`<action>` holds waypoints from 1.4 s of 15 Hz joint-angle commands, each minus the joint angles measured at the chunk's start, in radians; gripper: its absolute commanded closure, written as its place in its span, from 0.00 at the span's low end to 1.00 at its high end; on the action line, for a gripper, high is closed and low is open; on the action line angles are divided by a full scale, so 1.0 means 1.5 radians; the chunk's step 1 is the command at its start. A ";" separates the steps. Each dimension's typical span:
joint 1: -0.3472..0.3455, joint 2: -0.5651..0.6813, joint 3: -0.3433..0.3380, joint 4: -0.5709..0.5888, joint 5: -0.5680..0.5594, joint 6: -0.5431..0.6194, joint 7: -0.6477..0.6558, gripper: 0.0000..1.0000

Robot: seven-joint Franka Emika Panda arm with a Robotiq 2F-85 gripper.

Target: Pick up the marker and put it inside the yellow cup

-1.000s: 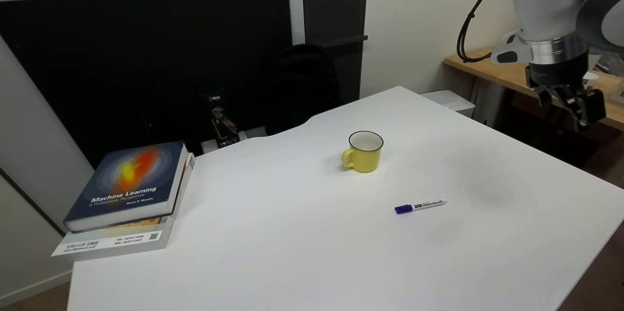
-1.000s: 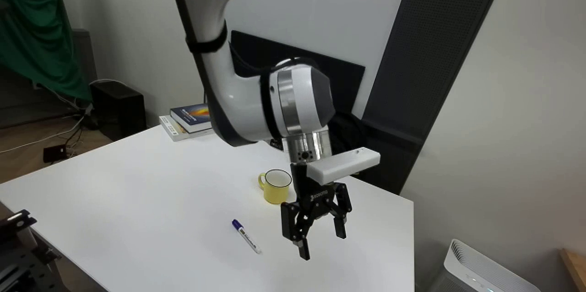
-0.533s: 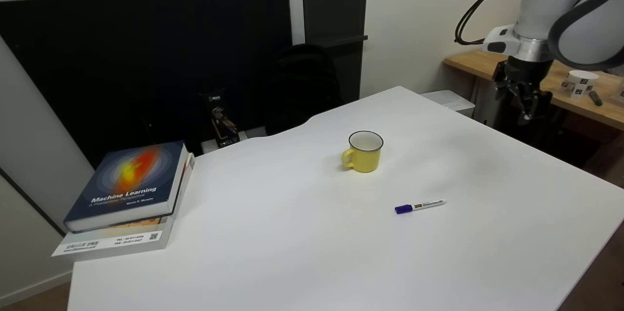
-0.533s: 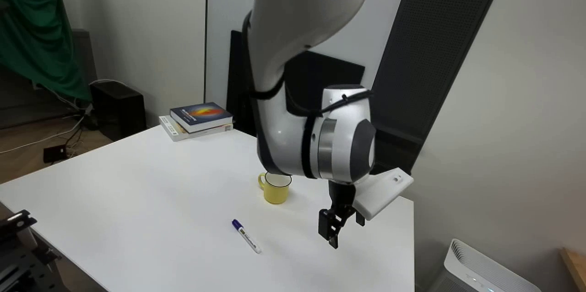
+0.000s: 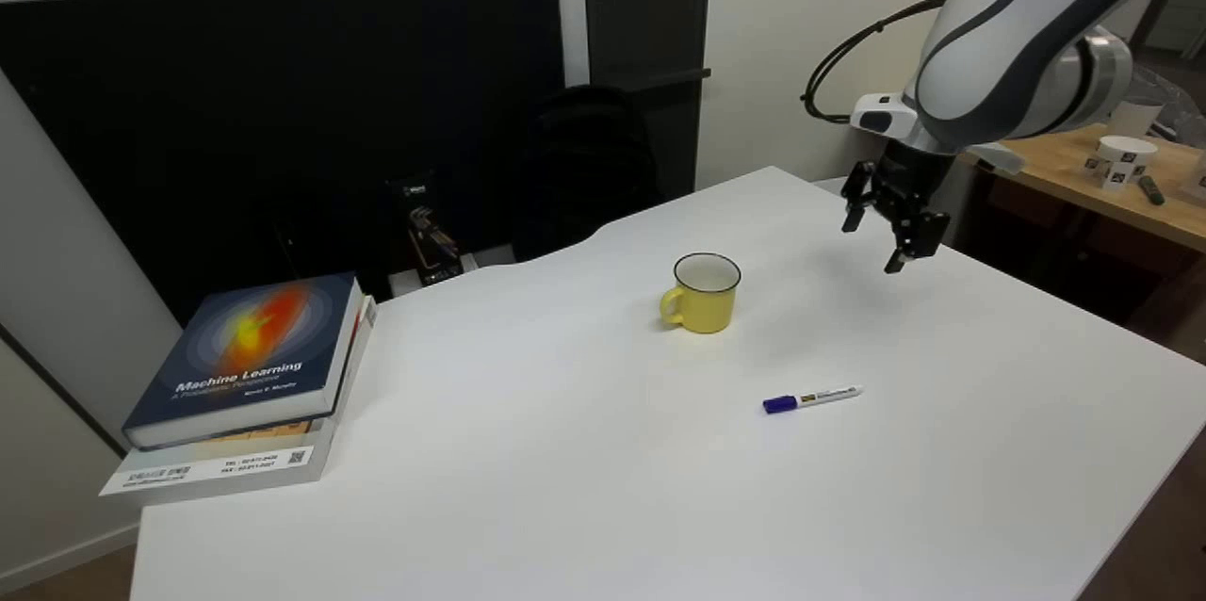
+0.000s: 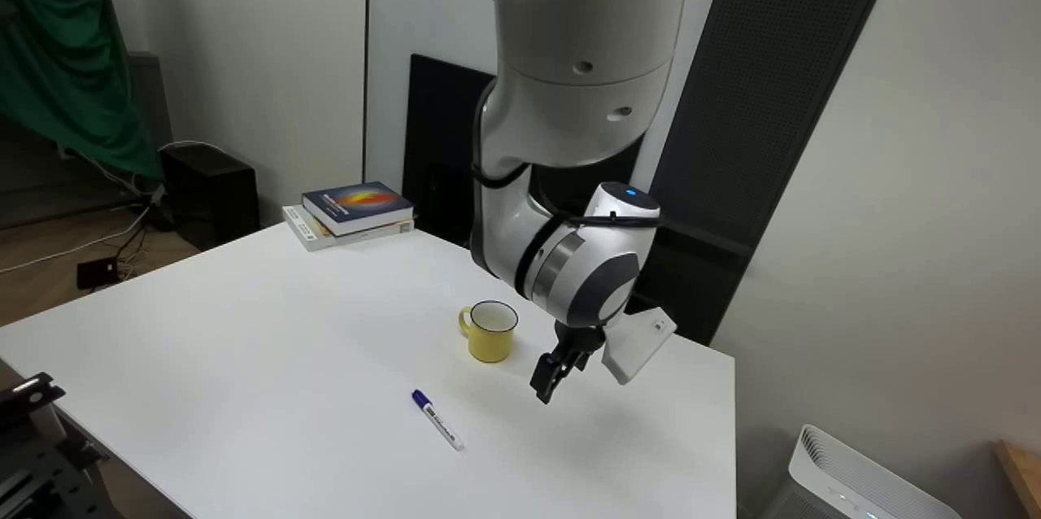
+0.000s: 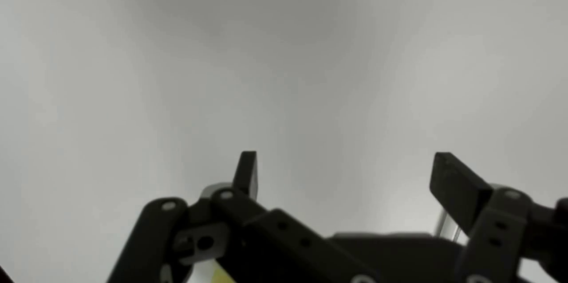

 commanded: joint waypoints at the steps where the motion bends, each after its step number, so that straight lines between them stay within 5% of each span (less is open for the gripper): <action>1: 0.077 0.018 -0.037 0.055 0.061 -0.071 0.029 0.00; 5: 0.205 0.009 -0.133 0.047 0.083 -0.082 0.163 0.00; 8: 0.258 0.017 -0.160 0.043 0.071 -0.094 0.228 0.00; 16: 0.328 0.043 -0.184 0.034 0.050 -0.122 0.329 0.00; 21: 0.333 0.060 -0.175 0.028 0.039 -0.119 0.354 0.00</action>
